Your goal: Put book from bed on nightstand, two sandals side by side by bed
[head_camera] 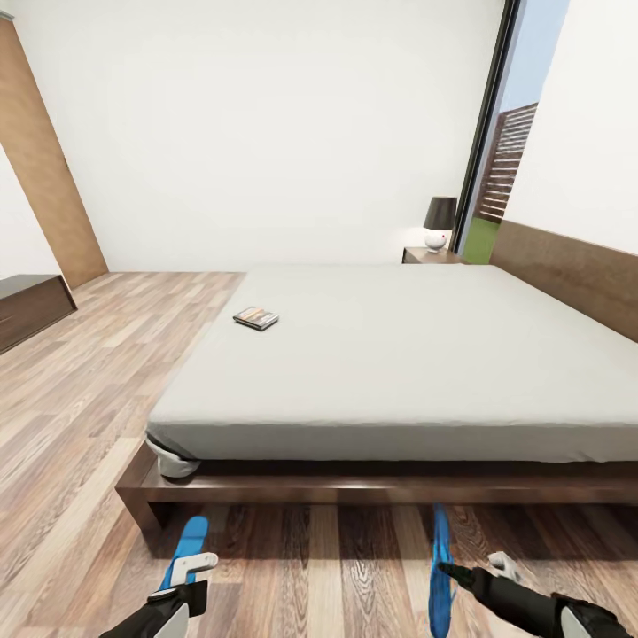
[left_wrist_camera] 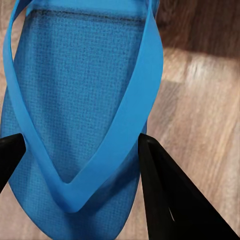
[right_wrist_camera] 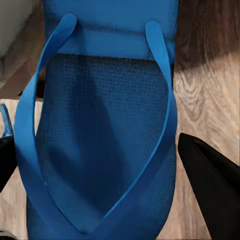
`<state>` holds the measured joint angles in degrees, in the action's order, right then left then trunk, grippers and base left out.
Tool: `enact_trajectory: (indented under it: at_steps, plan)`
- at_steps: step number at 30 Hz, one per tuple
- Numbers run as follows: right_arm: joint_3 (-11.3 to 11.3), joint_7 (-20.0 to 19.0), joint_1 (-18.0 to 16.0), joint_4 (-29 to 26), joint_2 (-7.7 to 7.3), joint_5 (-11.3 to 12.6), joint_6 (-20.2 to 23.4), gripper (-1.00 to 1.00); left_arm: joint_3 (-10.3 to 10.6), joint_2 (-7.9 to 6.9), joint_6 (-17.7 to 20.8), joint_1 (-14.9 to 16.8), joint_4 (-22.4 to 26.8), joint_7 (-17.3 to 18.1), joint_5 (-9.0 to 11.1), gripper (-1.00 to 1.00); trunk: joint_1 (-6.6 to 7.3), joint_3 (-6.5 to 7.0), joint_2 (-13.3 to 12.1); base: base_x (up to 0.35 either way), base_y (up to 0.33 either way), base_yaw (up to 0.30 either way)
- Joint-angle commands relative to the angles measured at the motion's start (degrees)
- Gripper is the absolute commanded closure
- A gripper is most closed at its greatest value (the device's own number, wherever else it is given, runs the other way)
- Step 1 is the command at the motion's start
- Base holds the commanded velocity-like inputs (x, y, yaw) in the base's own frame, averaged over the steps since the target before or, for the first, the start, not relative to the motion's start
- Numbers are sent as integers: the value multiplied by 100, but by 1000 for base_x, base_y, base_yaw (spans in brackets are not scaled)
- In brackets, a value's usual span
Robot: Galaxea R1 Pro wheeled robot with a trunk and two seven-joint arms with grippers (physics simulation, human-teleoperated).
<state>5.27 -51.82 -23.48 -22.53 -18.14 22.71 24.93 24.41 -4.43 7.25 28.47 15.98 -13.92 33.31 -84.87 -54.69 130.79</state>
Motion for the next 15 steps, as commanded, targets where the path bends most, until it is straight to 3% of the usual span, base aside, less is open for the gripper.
enact_trajectory:
  at_steps: [1, 5, 15]
  plan:
    - [-6, -67, 1, -202, -9, -3, 120, 100, 46, -3, 40, 0, 20, -29, 26, 100, 1, -6, 2, 0, 0, 0]
    - [-6, -149, 1, -565, -19, -3, 239, 100, 46, 3, 40, 0, 20, -31, 26, 100, -87, -78, 162, 0, 0, 0]
    - [-8, -162, 1, -621, -14, -3, 258, 100, 60, 6, 31, 0, 20, -27, 26, 100, -307, -257, 563, 0, 0, 0]
